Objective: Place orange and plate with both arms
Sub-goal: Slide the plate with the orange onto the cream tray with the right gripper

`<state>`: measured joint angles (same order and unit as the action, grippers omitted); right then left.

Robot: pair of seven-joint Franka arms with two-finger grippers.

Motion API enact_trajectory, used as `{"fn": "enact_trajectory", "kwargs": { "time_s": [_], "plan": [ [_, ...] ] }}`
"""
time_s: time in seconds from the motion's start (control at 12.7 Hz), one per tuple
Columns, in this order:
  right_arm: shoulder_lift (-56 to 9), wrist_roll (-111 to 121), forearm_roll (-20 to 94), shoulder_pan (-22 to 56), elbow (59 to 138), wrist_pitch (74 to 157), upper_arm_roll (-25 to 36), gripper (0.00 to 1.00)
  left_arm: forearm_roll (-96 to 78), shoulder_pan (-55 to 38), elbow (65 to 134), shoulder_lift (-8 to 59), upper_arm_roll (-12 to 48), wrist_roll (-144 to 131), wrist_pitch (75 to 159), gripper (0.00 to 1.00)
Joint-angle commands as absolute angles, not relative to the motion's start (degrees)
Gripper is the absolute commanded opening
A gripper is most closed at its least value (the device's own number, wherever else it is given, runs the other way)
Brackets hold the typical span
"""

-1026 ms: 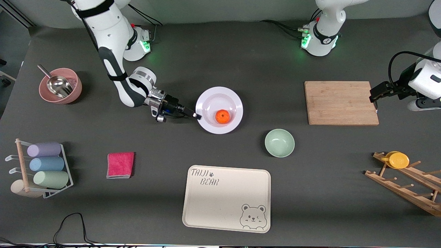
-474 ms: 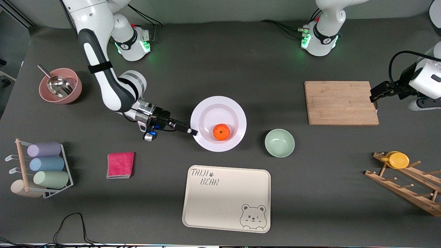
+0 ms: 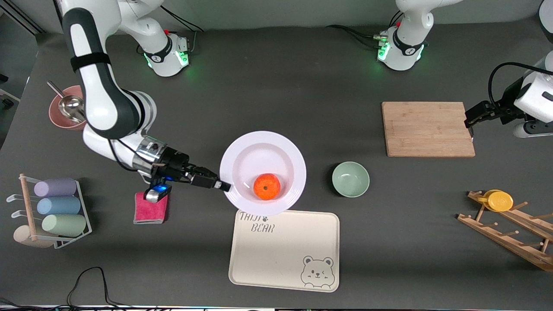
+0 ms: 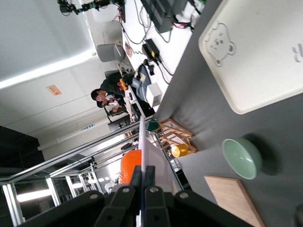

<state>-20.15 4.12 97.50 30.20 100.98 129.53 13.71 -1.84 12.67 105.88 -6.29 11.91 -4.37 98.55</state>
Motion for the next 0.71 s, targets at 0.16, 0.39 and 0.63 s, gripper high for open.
{"fn": "enact_trajectory", "kwargs": {
  "time_s": [0.16,0.39,0.63],
  "plan": [
    [-35.2,-3.2,96.2,29.4,80.8,130.1,13.7,0.0,-1.9,12.7,106.1,-7.3,12.4,-5.2,98.7,1.0],
    [-45.8,-2.3,96.2,28.4,69.8,133.5,13.7,0.0,-1.3,12.7,106.4,-6.6,12.6,-5.2,99.3,1.0],
    [-55.2,2.3,96.2,27.3,60.8,137.2,13.6,0.0,-1.3,13.0,106.5,-6.7,12.5,-4.9,98.5,1.0]
  ]
}}
